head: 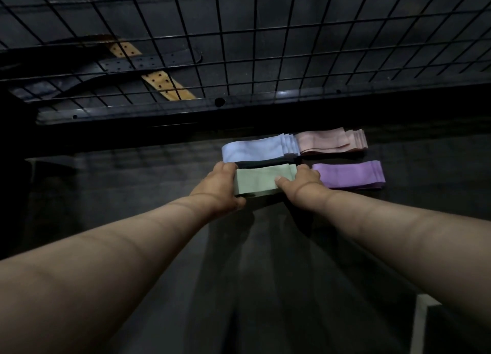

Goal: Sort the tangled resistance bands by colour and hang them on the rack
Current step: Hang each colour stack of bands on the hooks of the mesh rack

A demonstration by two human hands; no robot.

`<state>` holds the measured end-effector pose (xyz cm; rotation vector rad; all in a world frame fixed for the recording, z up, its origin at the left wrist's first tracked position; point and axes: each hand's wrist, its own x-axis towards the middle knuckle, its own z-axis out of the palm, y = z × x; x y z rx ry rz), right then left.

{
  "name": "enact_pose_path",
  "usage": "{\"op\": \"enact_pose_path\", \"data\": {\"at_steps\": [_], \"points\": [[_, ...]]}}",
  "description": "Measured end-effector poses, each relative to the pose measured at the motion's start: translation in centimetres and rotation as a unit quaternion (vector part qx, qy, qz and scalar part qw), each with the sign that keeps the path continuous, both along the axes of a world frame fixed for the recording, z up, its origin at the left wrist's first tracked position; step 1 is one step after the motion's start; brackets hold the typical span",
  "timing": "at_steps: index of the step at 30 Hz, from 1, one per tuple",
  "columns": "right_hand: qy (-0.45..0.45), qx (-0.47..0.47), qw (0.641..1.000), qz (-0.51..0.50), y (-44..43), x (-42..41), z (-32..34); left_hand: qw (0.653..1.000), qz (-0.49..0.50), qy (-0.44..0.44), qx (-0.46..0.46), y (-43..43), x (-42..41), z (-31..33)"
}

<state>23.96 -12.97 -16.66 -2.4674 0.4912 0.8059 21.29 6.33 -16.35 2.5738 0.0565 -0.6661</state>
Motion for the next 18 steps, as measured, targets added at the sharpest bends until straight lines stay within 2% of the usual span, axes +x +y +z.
{"op": "enact_pose_path", "data": {"at_steps": [6, 11, 15, 18], "points": [[0.0, 0.013, 1.0, -0.015, 0.0, 0.2, -0.1, 0.998, 0.012, 0.053, -0.038, 0.7, 0.2, 0.0], [0.01, 0.019, 1.0, 0.006, -0.3, -0.4, -0.2, 0.988, 0.087, 0.07, -0.111, 0.9, 0.3, -0.3], [0.009, 0.036, 0.999, 0.029, -1.1, -0.6, -0.1, 0.991, 0.065, 0.057, -0.104, 0.9, -0.4, -0.5], [-0.004, 0.085, 0.996, 0.041, -2.5, -0.9, -0.4, 0.996, 0.018, 0.033, -0.078, 1.2, -1.4, -0.4]]}}
